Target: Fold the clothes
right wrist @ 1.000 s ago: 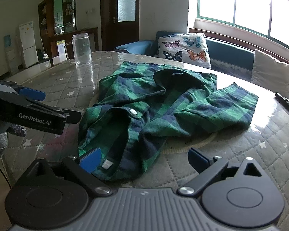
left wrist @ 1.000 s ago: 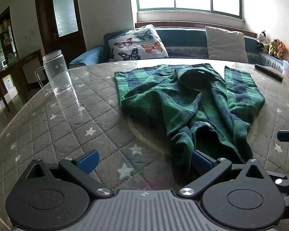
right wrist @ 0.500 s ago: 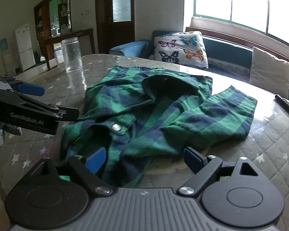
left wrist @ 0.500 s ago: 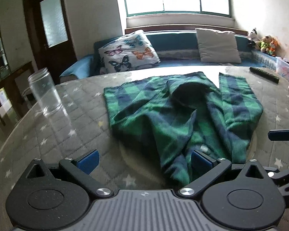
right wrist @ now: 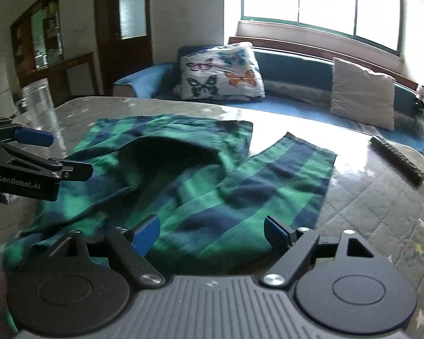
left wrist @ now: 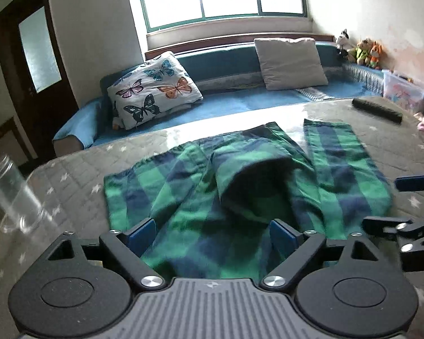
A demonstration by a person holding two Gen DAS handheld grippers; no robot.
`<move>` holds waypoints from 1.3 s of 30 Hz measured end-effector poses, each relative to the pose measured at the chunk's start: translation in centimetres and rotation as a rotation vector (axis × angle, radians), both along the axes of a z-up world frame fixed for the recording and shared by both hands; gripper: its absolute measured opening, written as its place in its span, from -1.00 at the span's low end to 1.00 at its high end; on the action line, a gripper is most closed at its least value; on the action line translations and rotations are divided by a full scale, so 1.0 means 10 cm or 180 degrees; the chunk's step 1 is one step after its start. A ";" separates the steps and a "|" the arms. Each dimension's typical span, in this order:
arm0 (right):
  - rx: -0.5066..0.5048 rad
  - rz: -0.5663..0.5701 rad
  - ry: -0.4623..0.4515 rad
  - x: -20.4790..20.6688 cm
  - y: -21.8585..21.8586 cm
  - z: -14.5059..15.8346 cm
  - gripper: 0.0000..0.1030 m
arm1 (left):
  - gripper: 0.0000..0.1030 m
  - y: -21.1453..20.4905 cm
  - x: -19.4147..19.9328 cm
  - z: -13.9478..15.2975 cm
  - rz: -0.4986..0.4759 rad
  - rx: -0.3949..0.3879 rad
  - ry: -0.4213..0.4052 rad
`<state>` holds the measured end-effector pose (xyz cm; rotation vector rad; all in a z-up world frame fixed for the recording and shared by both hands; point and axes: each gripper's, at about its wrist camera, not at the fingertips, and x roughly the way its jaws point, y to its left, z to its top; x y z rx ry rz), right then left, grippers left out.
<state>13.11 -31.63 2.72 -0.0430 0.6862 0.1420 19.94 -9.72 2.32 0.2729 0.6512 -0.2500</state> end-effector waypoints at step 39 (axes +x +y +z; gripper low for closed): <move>-0.0003 -0.0665 0.0231 1.45 -0.54 -0.34 -1.00 | -0.93 1.63 0.06 0.52 0.1008 -0.0605 -0.0469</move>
